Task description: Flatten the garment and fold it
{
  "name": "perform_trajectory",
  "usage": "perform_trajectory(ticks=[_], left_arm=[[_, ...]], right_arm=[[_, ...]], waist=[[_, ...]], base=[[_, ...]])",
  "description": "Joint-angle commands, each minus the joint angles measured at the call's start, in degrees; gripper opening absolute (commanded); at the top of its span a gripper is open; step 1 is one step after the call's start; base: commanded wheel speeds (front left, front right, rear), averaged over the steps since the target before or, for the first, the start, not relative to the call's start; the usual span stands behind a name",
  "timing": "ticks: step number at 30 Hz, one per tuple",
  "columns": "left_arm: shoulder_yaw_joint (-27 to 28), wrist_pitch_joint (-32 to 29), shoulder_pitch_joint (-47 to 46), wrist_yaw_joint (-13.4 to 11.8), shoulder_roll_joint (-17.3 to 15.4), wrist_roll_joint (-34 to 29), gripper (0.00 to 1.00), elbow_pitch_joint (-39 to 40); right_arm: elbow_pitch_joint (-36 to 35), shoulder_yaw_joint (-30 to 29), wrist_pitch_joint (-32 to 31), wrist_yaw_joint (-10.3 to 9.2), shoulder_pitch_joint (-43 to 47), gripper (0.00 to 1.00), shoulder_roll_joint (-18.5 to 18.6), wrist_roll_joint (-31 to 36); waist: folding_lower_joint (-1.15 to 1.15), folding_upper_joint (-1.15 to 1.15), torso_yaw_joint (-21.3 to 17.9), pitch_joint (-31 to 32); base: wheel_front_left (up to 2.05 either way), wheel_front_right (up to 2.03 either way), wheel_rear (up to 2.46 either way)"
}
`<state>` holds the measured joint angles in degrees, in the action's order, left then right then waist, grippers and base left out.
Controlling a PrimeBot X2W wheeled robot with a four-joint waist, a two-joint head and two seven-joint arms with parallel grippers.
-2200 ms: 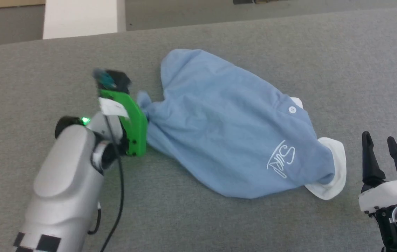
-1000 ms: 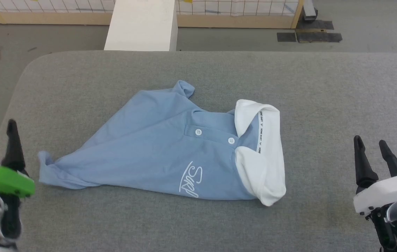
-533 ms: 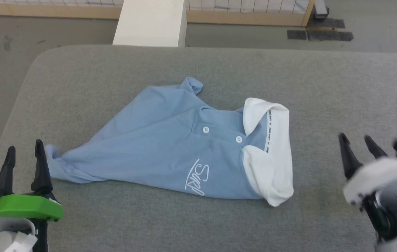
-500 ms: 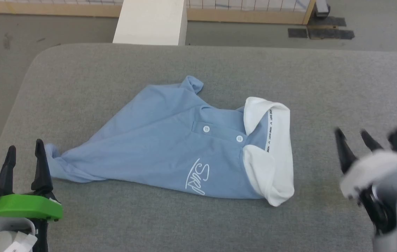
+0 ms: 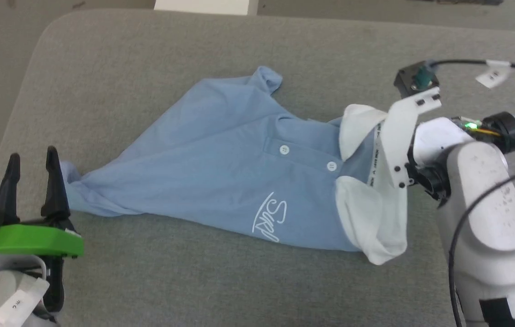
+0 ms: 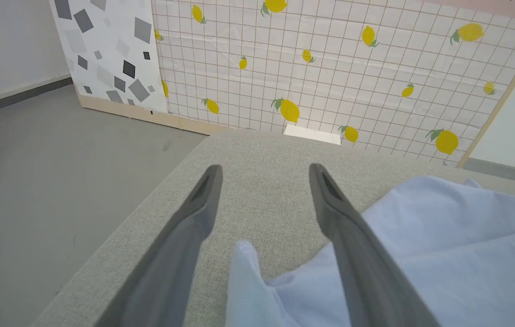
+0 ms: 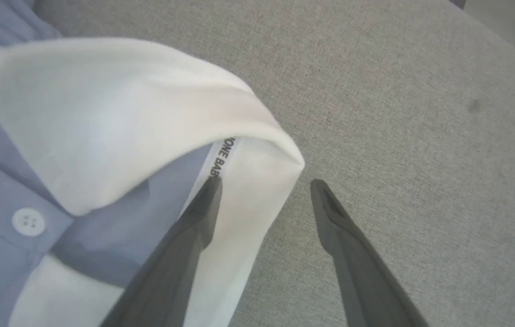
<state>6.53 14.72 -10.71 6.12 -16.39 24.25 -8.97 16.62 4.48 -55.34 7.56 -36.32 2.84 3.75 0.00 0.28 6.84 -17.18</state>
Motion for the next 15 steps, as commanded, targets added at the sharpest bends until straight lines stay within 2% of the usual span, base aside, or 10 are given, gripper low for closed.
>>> perform_trajectory(ticks=[1, 6, 12, 13, 14, 15], left_arm=[[0.1, 0.3, -1.2, 0.5, 0.3, -0.1, 1.00, 0.4], [0.6, 0.3, -2.0, 0.9, 0.7, -0.2, 1.00, 0.9], [0.9, 0.3, -2.2, 1.2, 0.6, -0.5, 1.00, 0.9], [0.8, 0.3, -2.4, 1.2, 0.6, -0.6, 1.00, 0.9], [0.8, 0.3, -2.4, 1.2, 0.6, -0.6, 1.00, 0.9], [0.8, 0.3, -2.4, 1.2, 0.5, -0.6, 1.00, 0.8]], right_arm=[[1.2, 0.4, -1.6, -0.08, -1.3, 1.00, 0.0, 0.7], [5.0, 2.5, -4.7, -0.08, -2.0, 1.00, 0.0, 1.8], [7.5, 5.2, -5.4, -0.08, -0.5, 1.00, 0.0, -1.3], [7.5, 5.3, -5.3, -0.08, -0.5, 0.26, 0.0, -1.9], [7.3, 5.3, -4.9, -0.08, -0.6, 0.08, 0.0, -2.1], [7.3, 5.3, -4.7, -0.08, -0.7, 0.00, 0.0, -2.2]], waist=[[0.00, -0.28, 2.1, -2.4], [0.00, -0.28, 3.0, -4.3], [0.00, -0.28, 2.5, -5.3], [0.00, -0.28, 2.3, -5.2], [0.00, -0.28, 2.1, -5.2], [0.00, -0.28, 1.8, -5.0]], base=[[0.00, 0.00, 0.00], [0.00, 0.00, 0.00], [0.00, 0.00, 0.00], [0.00, 0.00, 0.00], [0.00, 0.00, 0.00], [0.00, 0.00, 0.00]])
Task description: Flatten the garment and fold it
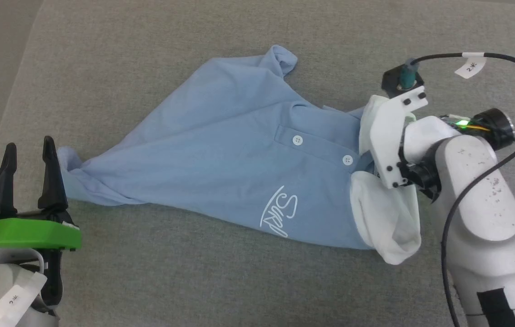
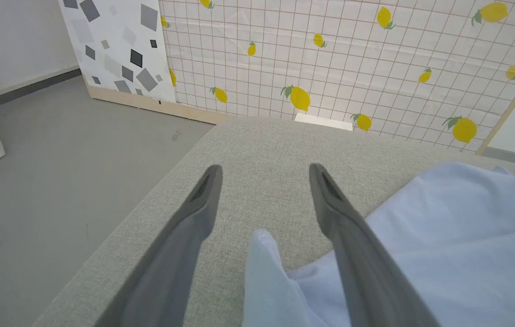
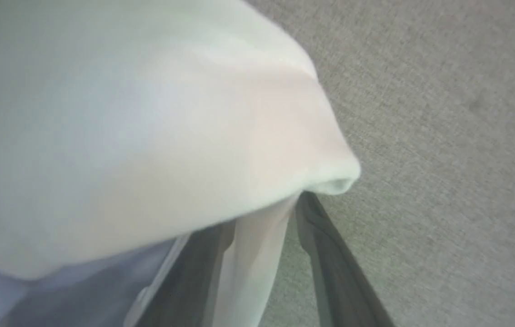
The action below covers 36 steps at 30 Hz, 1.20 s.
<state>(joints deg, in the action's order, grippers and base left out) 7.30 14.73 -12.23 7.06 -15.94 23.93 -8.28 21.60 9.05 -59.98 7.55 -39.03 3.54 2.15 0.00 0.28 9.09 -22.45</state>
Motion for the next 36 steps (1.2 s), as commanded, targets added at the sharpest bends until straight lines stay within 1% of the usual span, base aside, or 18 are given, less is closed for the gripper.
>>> perform_trajectory(ticks=[1, 4, 7, 10, 13, 15, 19, 23, 26, 30, 31, 32, 33, 34, 36], left_arm=[[0.0, 0.3, -0.9, 0.3, 0.1, -0.4, 1.00, 0.1], [0.1, 0.3, -0.5, 0.4, -0.1, -0.5, 1.00, 0.0], [0.1, 0.3, 0.1, 0.4, -0.2, -0.8, 1.00, 0.0], [-0.1, 0.3, 0.9, 0.4, -0.3, -1.0, 1.00, 0.1], [-0.5, 0.3, 1.5, 0.4, -0.2, -1.2, 1.00, 0.4], [-1.0, 0.3, 1.8, 0.4, -0.1, -1.3, 1.00, 0.5], [-1.5, 0.2, 2.2, 0.4, -0.1, -1.2, 1.00, 0.5], [-2.0, 0.0, 2.6, 0.4, -0.2, -1.0, 1.00, 0.6], [-2.3, -0.1, 2.6, 0.3, -0.1, -0.9, 1.00, 0.7], [-2.8, -0.3, 2.7, 0.2, 0.0, -0.8, 1.00, 0.4], [-2.8, -0.4, 3.1, 0.0, 0.0, -0.6, 1.00, 0.3], [-2.8, -0.5, 3.3, -0.1, 0.0, -0.6, 1.00, 0.2], [-2.8, -0.5, 3.4, -0.2, 0.0, -0.6, 1.00, 0.3], [-2.9, -0.6, 3.6, -0.3, 0.0, -0.6, 1.00, 0.3], [-3.0, -0.7, 3.9, -0.5, 0.0, -0.6, 1.00, 0.5]], right_arm=[[2.1, 0.5, 0.3, -0.06, 1.9, 0.00, -0.7, -0.8], [0.5, -1.7, 3.3, -0.06, 1.2, 0.00, -0.7, -1.6], [-2.2, -5.1, 7.7, -0.06, 0.7, 0.00, -0.7, -3.0], [-5.8, -10.0, 11.4, -0.06, 0.9, 0.00, -0.7, -3.4], [-10.1, -15.1, 12.6, -0.06, 2.7, 0.00, -0.7, -2.8], [-13.5, -18.8, 12.5, -0.06, 5.5, 0.00, -0.7, -2.2], [-19.6, -26.1, 10.7, -0.06, 14.0, 0.00, -0.7, -2.3], [-22.6, -30.7, 9.2, -0.06, 24.7, 0.00, -0.7, -6.6], [-21.6, -30.6, 9.1, -0.06, 31.5, 0.00, -0.7, -11.6], [-19.7, -26.9, 8.1, -0.06, 38.9, 0.00, -0.7, -17.9], [-19.4, -25.6, 9.4, -0.06, 41.2, 0.00, -0.7, -20.1], [-19.8, -25.8, 11.0, -0.06, 41.1, 0.00, -0.7, -20.3], [-20.3, -26.1, 12.7, -0.06, 40.8, 0.75, -0.7, -20.7], [-20.9, -26.7, 15.0, -0.06, 40.3, 1.00, -0.7, -20.8], [-22.2, -27.7, 19.6, -0.06, 39.0, 1.00, -0.7, -21.6]], waist=[[0.00, -0.28, -0.8, 0.6], [0.00, -0.28, -2.2, 1.9], [0.00, -0.28, -3.9, 3.7], [0.00, -0.28, -5.9, 5.7], [0.00, -0.28, -7.6, 7.1], [0.00, -0.28, -8.6, 8.0], [0.00, -0.28, -10.2, 9.0], [0.00, -0.28, -11.1, 9.3], [0.00, -0.28, -11.3, 9.6], [0.00, -0.28, -11.3, 10.4], [0.00, -0.28, -11.6, 11.0], [0.00, -0.28, -11.7, 11.2], [0.00, -0.28, -11.7, 11.4], [0.00, -0.28, -11.7, 11.7], [0.00, -0.28, -11.8, 12.2]], base=[[0.00, 0.00, 0.00], [0.00, 0.00, 0.00], [0.00, 0.00, 0.00], [0.00, 0.00, 0.00], [0.00, 0.00, 0.00], [0.00, 0.00, 0.00], [0.00, 0.00, 0.00], [0.00, 0.00, 0.00], [0.00, 0.00, 0.00], [0.00, 0.00, 0.00], [0.00, 0.00, 0.00], [0.00, 0.00, 0.00], [0.00, 0.00, 0.00], [0.00, 0.00, 0.00], [0.00, 0.00, 0.00]])
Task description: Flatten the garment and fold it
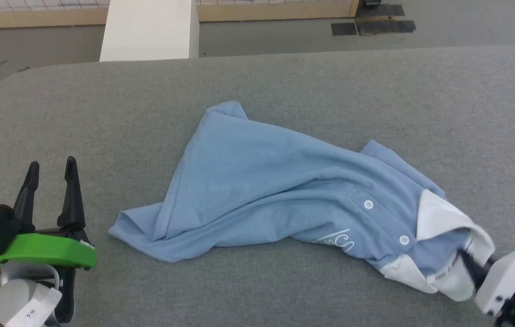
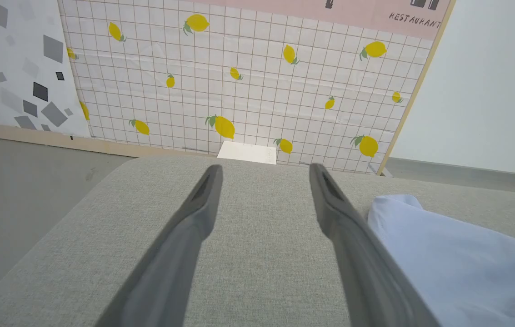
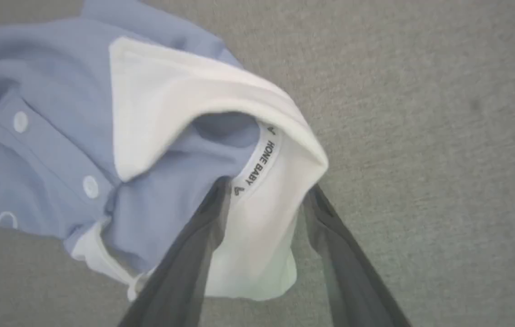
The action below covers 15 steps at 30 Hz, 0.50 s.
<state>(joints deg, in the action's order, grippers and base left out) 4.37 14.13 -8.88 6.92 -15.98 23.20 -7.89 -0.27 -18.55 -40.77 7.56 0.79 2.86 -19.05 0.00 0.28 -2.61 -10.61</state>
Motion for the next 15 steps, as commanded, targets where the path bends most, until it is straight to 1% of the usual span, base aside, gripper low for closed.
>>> perform_trajectory(ticks=[1, 3, 7, 11, 14, 15], left_arm=[[-0.1, -0.2, 0.7, -0.4, 0.0, 0.1, 1.00, 0.2], [-0.3, -0.4, 0.9, -0.7, 0.1, 0.1, 1.00, 0.5], [-0.6, -0.5, 1.4, -1.0, 0.2, 0.1, 1.00, 1.0], [-0.9, -0.6, 1.5, -1.1, 0.3, 0.2, 1.00, 1.6], [-0.9, -0.6, 1.2, -1.1, 0.1, 0.5, 1.00, 2.1], [-0.9, -0.7, 1.0, -1.1, -0.1, 0.5, 1.00, 2.2]], right_arm=[[-1.6, -0.3, 3.2, -0.08, -1.6, 1.00, 0.0, -0.8], [-4.0, -2.0, 8.9, -0.08, -3.2, 1.00, 0.0, -0.6], [-6.3, -4.0, 14.1, -0.08, -5.6, 1.00, 0.0, 0.3], [-7.0, -5.3, 16.1, -0.08, -9.0, 1.00, 0.0, 1.2], [-6.7, -3.4, 14.0, -0.08, -12.0, 1.00, 0.0, 3.8], [-6.4, -2.0, 12.3, -0.08, -13.3, 1.00, 0.0, 5.3]], waist=[[0.00, -0.28, -0.1, 0.6], [0.00, -0.28, 0.0, 1.0], [0.00, -0.28, 0.2, 1.4], [0.00, -0.28, 0.7, 0.7], [0.00, -0.28, 1.2, -0.5], [0.00, -0.28, 1.4, -1.2]], base=[[0.00, 0.00, 0.00], [0.00, 0.00, 0.00], [0.00, 0.00, 0.00], [0.00, 0.00, 0.00], [0.00, 0.00, 0.00], [0.00, 0.00, 0.00]])
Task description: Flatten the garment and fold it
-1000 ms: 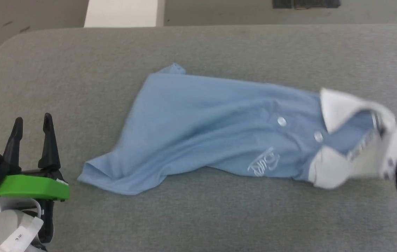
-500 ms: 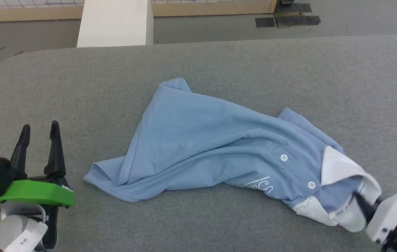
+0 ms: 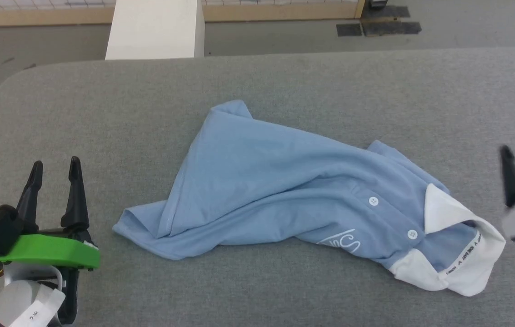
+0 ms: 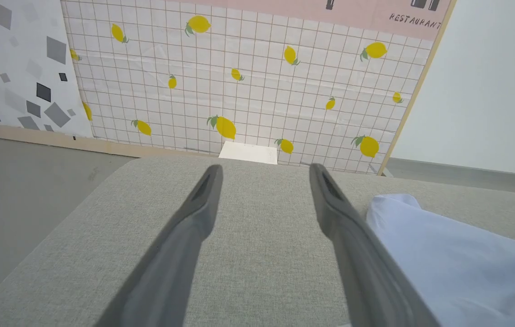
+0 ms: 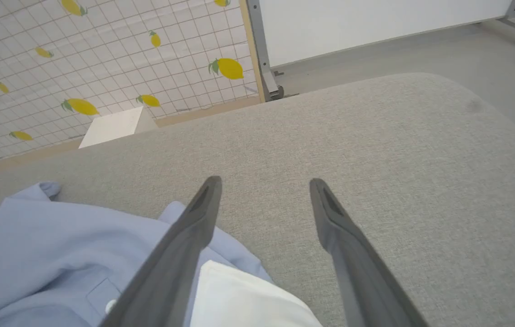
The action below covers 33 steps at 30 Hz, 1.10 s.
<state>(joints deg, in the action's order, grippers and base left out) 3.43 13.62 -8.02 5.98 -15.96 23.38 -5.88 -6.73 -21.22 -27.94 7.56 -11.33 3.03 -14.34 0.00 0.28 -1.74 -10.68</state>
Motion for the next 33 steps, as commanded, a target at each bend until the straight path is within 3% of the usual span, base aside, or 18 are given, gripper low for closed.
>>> perform_trajectory(ticks=[1, 12, 13, 24, 25, 26, 27, 33], left_arm=[[0.0, -0.2, 0.0, -0.1, -0.2, 0.4, 1.00, 0.4], [-1.1, 0.5, -4.2, 0.8, -1.7, 2.3, 1.00, 0.3], [-1.3, 0.8, -5.3, 1.0, -2.0, 2.7, 1.00, 0.0], [-0.7, 1.3, -6.1, 1.3, -2.6, 3.5, 1.00, -0.8], [-0.6, 1.3, -6.1, 1.3, -2.7, 3.5, 1.00, -0.8], [-0.6, 1.3, -6.1, 1.3, -2.8, 3.4, 1.00, -0.8], [-0.6, 1.3, -6.1, 1.3, -2.8, 3.4, 1.00, -0.9], [-1.0, 1.4, -5.9, 1.4, -2.6, 3.0, 1.00, -0.8]], right_arm=[[0.4, 1.9, -2.0, -0.08, -2.3, 1.00, -0.2, 1.8], [10.6, 17.5, -24.4, -0.08, -18.9, 1.00, 1.2, 15.4], [13.8, 19.4, -29.5, -0.08, -22.1, 1.00, 2.4, 17.6], [18.8, 23.4, -39.7, -0.08, -22.6, 1.00, 3.9, 18.0], [18.6, 23.4, -39.9, -0.08, -22.5, 0.85, 3.8, 17.7], [18.4, 23.1, -39.9, -0.08, -22.5, 0.24, 3.7, 17.5], [18.1, 22.7, -39.7, -0.08, -22.5, 0.00, 3.5, 17.4], [14.8, 14.9, -34.3, -0.08, -23.4, 0.00, 2.1, 17.9]], waist=[[0.00, -0.28, 0.7, -1.7], [0.00, -0.28, 4.5, -10.2], [0.00, -0.28, 5.6, -11.8], [0.00, -0.28, 6.0, -14.1], [0.00, -0.28, 5.7, -14.1], [0.00, -0.28, 5.5, -14.1], [0.00, -0.28, 5.3, -14.0], [0.00, -0.28, 4.0, -12.4]], base=[[0.00, 0.00, 0.00], [0.00, 0.00, 0.00], [0.00, 0.00, 0.00], [0.00, 0.00, 0.00], [0.00, 0.00, 0.00], [0.00, 0.00, 0.00], [0.00, 0.00, 0.00], [0.00, 0.00, 0.00]])
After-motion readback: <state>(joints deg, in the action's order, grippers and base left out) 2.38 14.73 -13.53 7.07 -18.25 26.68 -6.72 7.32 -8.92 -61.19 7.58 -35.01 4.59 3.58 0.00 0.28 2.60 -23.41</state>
